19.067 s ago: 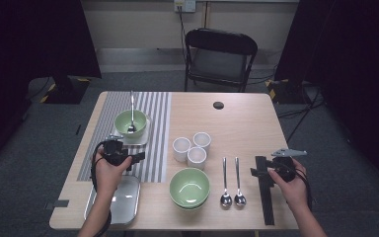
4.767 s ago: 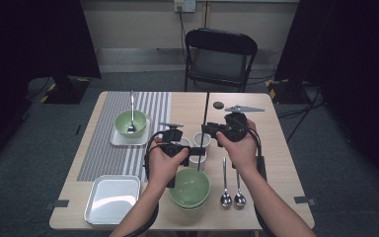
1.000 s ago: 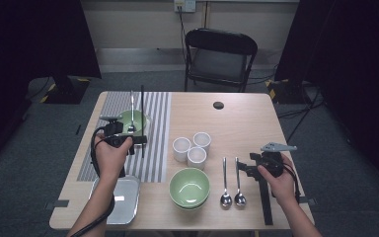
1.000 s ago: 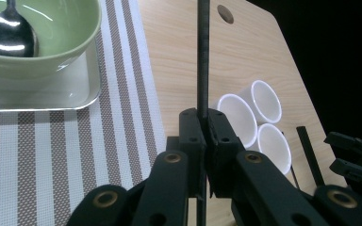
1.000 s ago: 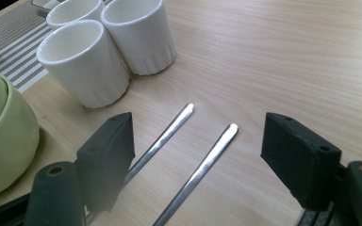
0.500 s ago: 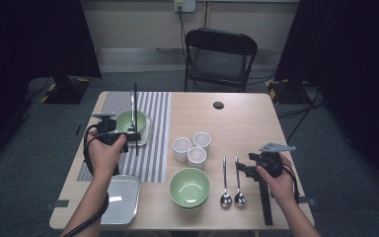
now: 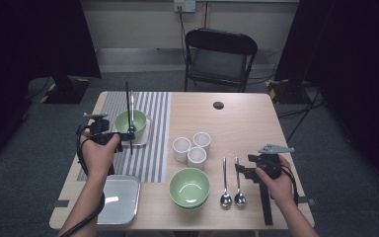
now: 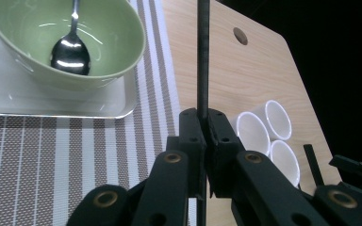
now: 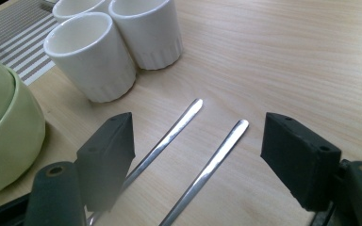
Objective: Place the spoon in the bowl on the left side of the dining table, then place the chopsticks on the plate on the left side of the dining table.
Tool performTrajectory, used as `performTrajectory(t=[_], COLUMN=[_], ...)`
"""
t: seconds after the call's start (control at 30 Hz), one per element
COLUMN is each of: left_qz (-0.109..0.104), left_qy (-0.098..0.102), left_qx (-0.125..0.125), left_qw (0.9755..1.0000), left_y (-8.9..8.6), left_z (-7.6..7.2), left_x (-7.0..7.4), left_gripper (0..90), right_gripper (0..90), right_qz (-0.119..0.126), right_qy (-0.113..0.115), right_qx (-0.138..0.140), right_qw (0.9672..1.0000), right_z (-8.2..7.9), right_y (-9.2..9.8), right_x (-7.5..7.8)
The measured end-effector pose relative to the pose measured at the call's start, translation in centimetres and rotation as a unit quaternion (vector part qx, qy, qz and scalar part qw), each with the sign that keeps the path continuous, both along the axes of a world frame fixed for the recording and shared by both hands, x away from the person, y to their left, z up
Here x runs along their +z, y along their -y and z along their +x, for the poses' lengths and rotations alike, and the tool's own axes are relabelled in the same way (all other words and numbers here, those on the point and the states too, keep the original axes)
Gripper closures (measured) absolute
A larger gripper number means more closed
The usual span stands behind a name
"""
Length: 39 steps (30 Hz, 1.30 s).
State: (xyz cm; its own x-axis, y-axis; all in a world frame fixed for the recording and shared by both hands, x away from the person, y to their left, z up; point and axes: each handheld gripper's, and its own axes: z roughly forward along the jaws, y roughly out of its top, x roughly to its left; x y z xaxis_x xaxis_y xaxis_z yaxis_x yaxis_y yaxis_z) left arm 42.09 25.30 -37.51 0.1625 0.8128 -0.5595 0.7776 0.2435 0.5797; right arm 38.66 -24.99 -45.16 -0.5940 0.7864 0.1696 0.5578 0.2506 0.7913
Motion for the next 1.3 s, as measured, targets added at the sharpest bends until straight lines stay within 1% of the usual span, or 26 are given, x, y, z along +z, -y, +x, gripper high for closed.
performTrajectory(t=[0.03,0.07,0.17,0.27,0.3,0.4,0.43,0.47,0.5,0.53,0.57,0.63,0.67,0.73,0.8,0.83,0.93,0.97,1.0,1.03,1.1,1.13,1.17,1.23,1.3], left_qz=[0.001,-0.003,-0.003,0.001,-0.002,-0.003,-0.011,-0.004,-0.002,-0.005,-0.003,-0.001,0.0,-0.003,-0.002,-0.003,0.0,-0.006,-0.008,-0.009,-0.007,-0.002,-0.002,-0.01,-0.006], left_qy=[0.001,0.001,-0.001,0.001,0.0,-0.002,-0.001,0.0,-0.001,-0.003,-0.001,-0.005,-0.004,-0.005,-0.007,-0.005,-0.006,-0.006,-0.009,-0.008,-0.011,-0.011,-0.011,-0.013,-0.017], left_qx=[0.002,0.005,0.007,0.011,0.015,0.023,0.028,0.029,0.03,0.032,0.035,0.042,0.044,0.05,0.053,0.054,0.06,0.062,0.063,0.066,0.068,0.069,0.069,0.078,0.079], left_qw=[1.0,1.0,1.0,0.9999,0.9999,0.9997,0.9995,0.9996,0.9995,0.9995,0.9994,0.9991,0.999,0.9987,0.9985,0.9985,0.9982,0.998,0.9979,0.9977,0.9976,0.9975,0.9975,0.9968,0.9967], left_y=[-0.2,-0.3,-0.6,-0.9,-1.0,-1.4,-1.4,-1.6,-1.7,-1.8,-2.0,-2.4,-2.5,-2.7,-3.0,-3.1,-3.4,-3.5,-3.6,-3.7,-4.0,-4.1,-4.1,-4.4,-4.6], left_z=[0.0,0.0,0.0,-0.1,-0.1,-0.2,-0.2,-0.2,-0.2,-0.3,-0.3,-0.3,-0.3,-0.3,-0.3,-0.3,-0.2,-0.1,-0.1,0.0,0.0,0.0,0.0,0.0,0.0], left_x=[-0.1,-0.1,-0.1,-0.1,-0.1,-0.3,-0.3,-0.4,-0.4,-0.5,-0.5,-0.7,-0.8,-1.0,-1.3,-1.3,-1.5,-1.6,-1.6,-1.7,-1.9,-2.0,-2.0,-2.3,-2.6], left_gripper=[86.8,86.8,86.8,86.8,86.8,86.8,86.8,86.8,86.8,86.8,86.8,86.8,86.8,86.7,86.8,86.8,86.7,86.8,86.8,86.7,86.8,86.8,86.8,86.7,86.8], right_gripper=[25.4,25.3,25.3,25.3,25.3,25.3,25.3,25.4,25.4,25.3,25.3,25.4,25.3,25.3,25.3,25.3,25.4,25.3,25.3,25.3,25.4,25.4,25.4,25.4,25.4], right_qz=[-0.001,-0.002,0.001,0.003,0.003,0.002,0.003,0.003,0.004,0.005,0.004,0.005,0.005,0.001,0.002,0.001,-0.004,-0.004,-0.004,-0.003,-0.003,-0.003,-0.003,-0.003,-0.007], right_qy=[0.0,0.002,0.004,0.004,0.004,0.003,0.005,0.007,0.007,0.006,0.004,0.005,0.006,0.008,0.008,0.008,0.009,0.009,0.007,0.008,0.008,0.008,0.009,0.008,0.007], right_qx=[0.002,0.003,-0.001,-0.001,-0.003,0.0,0.002,0.003,0.002,0.003,0.004,0.005,0.007,0.008,0.008,0.01,0.007,0.007,0.006,0.005,0.003,0.005,0.004,0.005,0.008], right_qw=[1.0,1.0,1.0,1.0,1.0,1.0,1.0,1.0,1.0,1.0,1.0,1.0,0.9999,0.9999,0.9999,0.9999,0.9999,0.9999,0.9999,1.0,1.0,0.9999,1.0,1.0,0.9999], right_z=[0.0,0.0,0.1,0.1,0.1,0.2,0.3,0.3,0.4,0.6,0.7,0.8,0.9,1.0,1.1,1.2,1.3,1.3,1.4,1.4,1.5,1.6,1.6,1.6,1.5], right_y=[0.0,0.0,0.1,0.2,0.2,0.2,0.1,0.1,0.0,-0.1,-0.1,-0.2,-0.3,-0.4,-0.4,-0.4,-0.4,-0.3,-0.3,-0.3,-0.3,-0.2,-0.3,-0.4,-0.4], right_x=[0.0,0.1,0.2,0.2,0.2,0.2,0.3,0.4,0.4,0.3,0.3,0.3,0.3,0.4,0.4,0.4,0.4,0.4,0.4,0.4,0.4,0.4,0.3,0.3,0.3])
